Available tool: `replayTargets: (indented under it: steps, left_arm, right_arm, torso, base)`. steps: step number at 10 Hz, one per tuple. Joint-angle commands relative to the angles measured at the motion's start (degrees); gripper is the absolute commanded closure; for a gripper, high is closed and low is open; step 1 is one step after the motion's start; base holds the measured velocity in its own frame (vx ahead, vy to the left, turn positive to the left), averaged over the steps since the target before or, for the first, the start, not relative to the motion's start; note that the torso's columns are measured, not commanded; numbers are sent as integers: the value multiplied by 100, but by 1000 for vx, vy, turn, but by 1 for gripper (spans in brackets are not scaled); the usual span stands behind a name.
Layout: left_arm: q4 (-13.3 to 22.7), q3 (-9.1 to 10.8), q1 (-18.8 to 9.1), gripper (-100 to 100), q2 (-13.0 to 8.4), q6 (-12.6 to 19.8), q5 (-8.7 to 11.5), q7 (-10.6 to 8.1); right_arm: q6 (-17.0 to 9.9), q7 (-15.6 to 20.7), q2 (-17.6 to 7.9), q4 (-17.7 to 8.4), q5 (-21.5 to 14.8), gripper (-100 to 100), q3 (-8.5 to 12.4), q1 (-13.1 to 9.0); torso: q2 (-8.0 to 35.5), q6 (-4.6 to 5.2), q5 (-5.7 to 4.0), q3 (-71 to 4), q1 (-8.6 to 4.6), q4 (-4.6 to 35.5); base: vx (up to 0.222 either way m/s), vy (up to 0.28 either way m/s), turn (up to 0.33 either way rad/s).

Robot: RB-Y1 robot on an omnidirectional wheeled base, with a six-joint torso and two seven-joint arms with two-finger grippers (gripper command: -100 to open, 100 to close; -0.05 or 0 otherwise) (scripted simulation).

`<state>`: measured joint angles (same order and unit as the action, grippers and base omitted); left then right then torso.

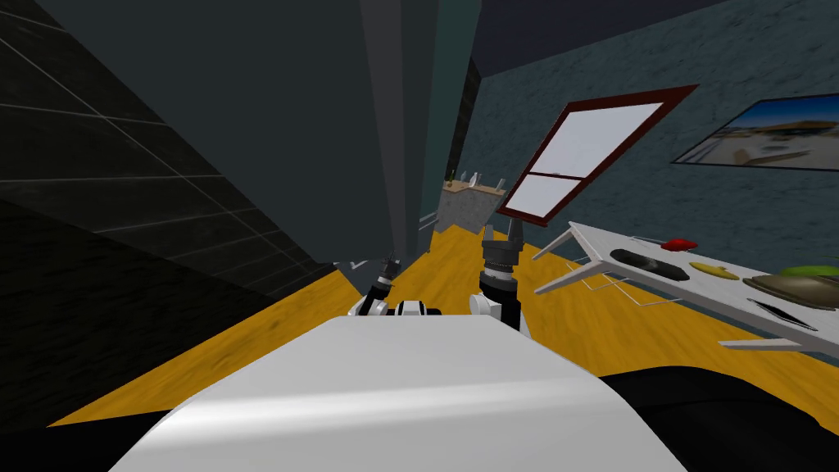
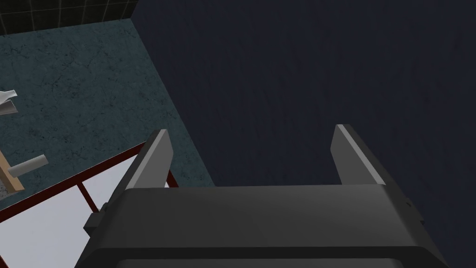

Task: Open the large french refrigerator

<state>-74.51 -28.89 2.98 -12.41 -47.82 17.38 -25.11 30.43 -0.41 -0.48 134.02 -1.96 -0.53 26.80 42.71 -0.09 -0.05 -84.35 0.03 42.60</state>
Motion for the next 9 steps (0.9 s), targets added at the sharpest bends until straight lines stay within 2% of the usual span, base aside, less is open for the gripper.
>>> replayTargets:
  steps: [1, 2, 3, 5, 6, 9]
  left_arm:
    - [-160, -263, -21, 100, -188, -57, -58, -215]
    - [-80, -198, -13, 100, -155, 2, -37, -166]
    - [-215, -461, 31, 100, -353, -45, -97, -318]
    - [-361, -692, 52, 100, -540, -113, -148, -453]
    - [-361, -692, 52, 100, -540, -113, -148, -453]
    - [-580, -1038, 83, 100, -821, -216, -225, -655]
  right_arm:
    - [0, 0, 0, 0, 0, 0, 0, 0]
    - [0, 0, 0, 0, 0, 0, 0, 0]
    - [0, 0, 1, 0, 0, 0, -1, 1]
    - [0, 0, -1, 0, 0, 0, 1, 1]
    - [0, 0, -1, 0, 0, 0, 1, 1]
    - [0, 0, 0, 0, 0, 0, 0, 2]
  torso:
    - [-1, -1, 0, 0, 3, 3]
    - [-1, 3, -2, -1, -10, 7]
    - [-39, 0, -7, -21, -28, -1]
    - [-25, 13, 8, -16, 15, -17]
    - [-16, -2, 7, -10, 16, -12]
    - [-11, 6, 0, -13, 0, 5]
  base:
    - [-174, 130, -127]
    - [-84, 52, -34]
    - [-85, 139, -158]
    - [-117, 214, -157]
    - [-96, 115, -47]
    - [-85, 113, -93]
